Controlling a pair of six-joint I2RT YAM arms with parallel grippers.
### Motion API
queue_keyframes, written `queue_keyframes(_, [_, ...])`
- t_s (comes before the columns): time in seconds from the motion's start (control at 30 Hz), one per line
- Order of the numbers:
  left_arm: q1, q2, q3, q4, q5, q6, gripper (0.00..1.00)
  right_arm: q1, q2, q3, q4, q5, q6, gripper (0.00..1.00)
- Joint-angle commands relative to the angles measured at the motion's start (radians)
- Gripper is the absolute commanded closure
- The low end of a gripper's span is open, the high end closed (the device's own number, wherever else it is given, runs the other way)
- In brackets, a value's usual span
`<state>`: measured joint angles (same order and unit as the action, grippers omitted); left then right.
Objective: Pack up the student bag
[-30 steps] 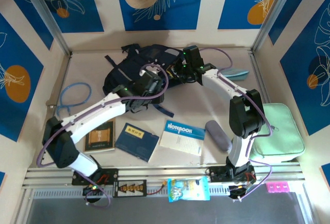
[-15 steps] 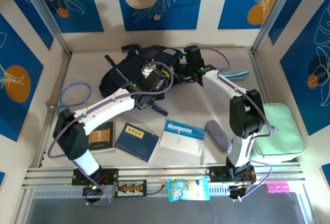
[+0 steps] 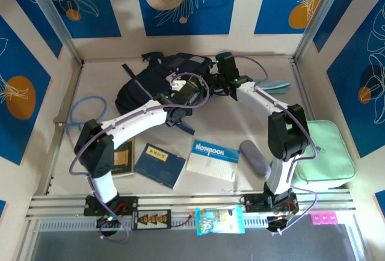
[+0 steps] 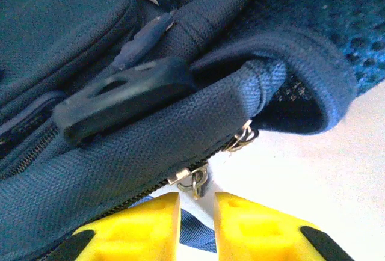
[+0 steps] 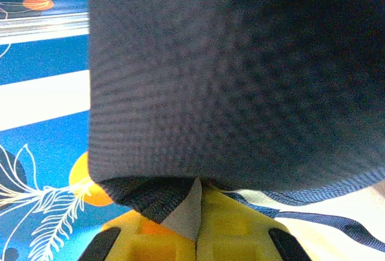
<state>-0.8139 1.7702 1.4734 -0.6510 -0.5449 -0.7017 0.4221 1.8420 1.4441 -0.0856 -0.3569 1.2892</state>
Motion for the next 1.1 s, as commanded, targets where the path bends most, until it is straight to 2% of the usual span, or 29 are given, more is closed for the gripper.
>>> queue_keyframes(0.0, [0.005,0.007,0.039,0.01,-0.049,0.036,0.78,0.001,-0.062,-0.008,0.073,-0.119,0.03,1.0])
queue_keyframes(0.3, [0.008,0.006,0.042,0.039,-0.087,0.038,0.74,-0.004,-0.067,-0.028,0.078,-0.121,0.035,1.0])
queue_keyframes(0.6, [0.016,0.031,0.061,0.045,-0.127,-0.002,0.83,-0.003,-0.074,-0.047,0.084,-0.129,0.042,1.0])
queue_keyframes(0.8, [0.021,0.048,0.064,0.053,-0.114,-0.013,0.84,-0.003,-0.071,-0.044,0.087,-0.132,0.045,1.0])
queue_keyframes(0.97, [0.022,0.049,0.053,0.112,-0.083,0.004,0.8,-0.004,-0.065,-0.034,0.086,-0.145,0.045,1.0])
queue_keyframes(1.07, [0.022,0.049,0.045,0.129,-0.095,-0.004,0.81,-0.005,-0.067,-0.033,0.079,-0.147,0.042,1.0])
